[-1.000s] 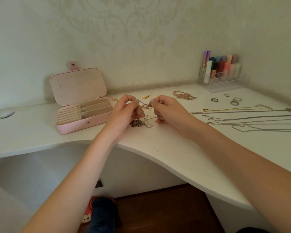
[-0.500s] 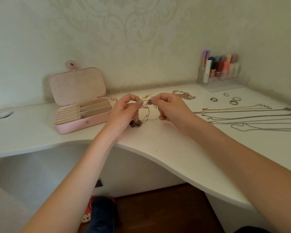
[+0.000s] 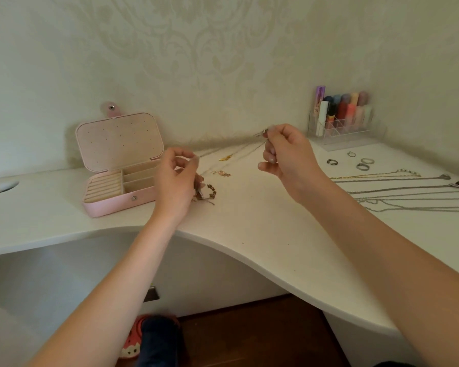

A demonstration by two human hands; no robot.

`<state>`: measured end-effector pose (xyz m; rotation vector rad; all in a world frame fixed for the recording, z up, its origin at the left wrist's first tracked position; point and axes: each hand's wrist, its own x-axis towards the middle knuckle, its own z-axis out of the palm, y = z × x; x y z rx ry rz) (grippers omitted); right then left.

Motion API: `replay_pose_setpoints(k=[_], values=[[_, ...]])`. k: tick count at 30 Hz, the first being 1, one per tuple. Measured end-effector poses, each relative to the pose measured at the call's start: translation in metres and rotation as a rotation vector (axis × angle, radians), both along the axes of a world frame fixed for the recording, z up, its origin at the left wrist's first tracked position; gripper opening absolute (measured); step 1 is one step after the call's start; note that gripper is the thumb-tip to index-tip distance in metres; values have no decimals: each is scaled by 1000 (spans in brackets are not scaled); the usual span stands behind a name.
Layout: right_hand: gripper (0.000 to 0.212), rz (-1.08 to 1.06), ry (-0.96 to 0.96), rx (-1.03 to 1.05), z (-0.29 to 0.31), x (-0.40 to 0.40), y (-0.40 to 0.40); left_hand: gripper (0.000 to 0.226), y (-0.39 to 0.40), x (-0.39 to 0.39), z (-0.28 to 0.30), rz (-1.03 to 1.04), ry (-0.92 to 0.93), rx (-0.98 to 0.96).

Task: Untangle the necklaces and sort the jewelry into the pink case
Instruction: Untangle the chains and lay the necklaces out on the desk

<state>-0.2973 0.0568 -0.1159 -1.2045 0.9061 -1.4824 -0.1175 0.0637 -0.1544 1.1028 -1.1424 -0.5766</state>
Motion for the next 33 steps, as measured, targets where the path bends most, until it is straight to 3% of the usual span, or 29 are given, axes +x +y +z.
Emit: replay_pose_setpoints(k=[6, 10, 13, 16, 27, 30, 33], values=[[22, -180, 38, -28, -1, -3, -8, 15, -5, 12, 12, -30, 61, 88], [26, -24, -259, 73, 2, -2, -6, 18, -2, 8, 18, -222, 151, 230], [33, 19, -306, 141, 3, -5, -5, 21, 2, 2, 21, -365, 299, 310], [33, 6, -320, 189, 3, -10, -7, 28, 4, -3, 21, -409, 242, 381], [17, -284, 309, 67, -7, -10, -16, 58, 5, 2, 15, -182, -241, 387], [18, -398, 424, -92, -12, -10, -18, 53, 8, 6, 15, -173, -349, 373], [16, -415, 570, -233, -16, -9, -15, 44, 8, 11, 17, -229, -310, 425]])
